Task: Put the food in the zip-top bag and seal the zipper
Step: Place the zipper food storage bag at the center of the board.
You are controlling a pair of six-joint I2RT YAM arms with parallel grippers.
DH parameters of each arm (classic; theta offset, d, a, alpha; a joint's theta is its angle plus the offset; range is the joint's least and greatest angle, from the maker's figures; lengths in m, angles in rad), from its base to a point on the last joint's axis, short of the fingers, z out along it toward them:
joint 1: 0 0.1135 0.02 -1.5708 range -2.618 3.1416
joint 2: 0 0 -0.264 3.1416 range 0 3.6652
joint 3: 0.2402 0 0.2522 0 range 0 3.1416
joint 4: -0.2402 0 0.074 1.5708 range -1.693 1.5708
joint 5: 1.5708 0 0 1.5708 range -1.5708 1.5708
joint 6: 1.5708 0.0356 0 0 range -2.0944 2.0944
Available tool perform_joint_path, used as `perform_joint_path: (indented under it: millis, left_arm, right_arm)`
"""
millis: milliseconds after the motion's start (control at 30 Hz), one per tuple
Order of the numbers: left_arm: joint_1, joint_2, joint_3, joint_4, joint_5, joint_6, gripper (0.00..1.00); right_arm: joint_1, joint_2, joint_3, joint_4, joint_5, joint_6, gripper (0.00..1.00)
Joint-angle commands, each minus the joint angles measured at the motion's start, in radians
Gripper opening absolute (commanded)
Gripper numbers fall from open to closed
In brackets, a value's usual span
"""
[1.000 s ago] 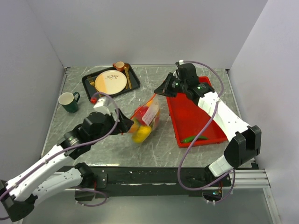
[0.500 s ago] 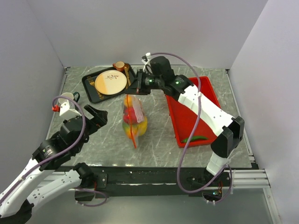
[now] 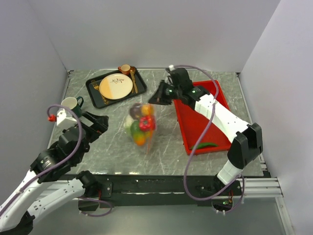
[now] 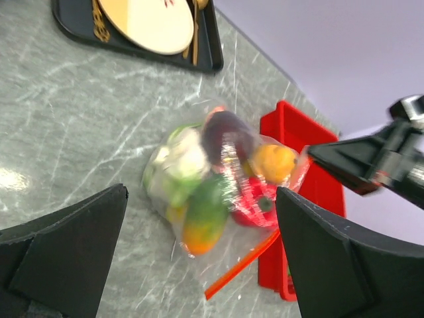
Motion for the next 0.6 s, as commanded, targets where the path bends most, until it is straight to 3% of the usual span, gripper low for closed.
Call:
perform_joint_path:
  millis: [0, 267, 567]
  left_arm:
    - [-0.002, 0.065, -0.029, 0.098, 0.086, 0.042, 0.99]
    - [-0.002, 0.217, -0.052, 0.214, 0.242, 0.065, 0.99]
    - [-0.002, 0.277, -0.058, 0.251, 0.273, 0.080, 0.99]
  right_arm:
    - [-0.101, -0.023, -0.139, 0.013, 0.146, -0.035, 0.03]
    - [-0.138, 0.062, -0.093, -0.093, 0.273, -0.120, 0.06]
    - [-0.118, 0.298, 0.106, -0.188, 0.316, -0.175, 0.03]
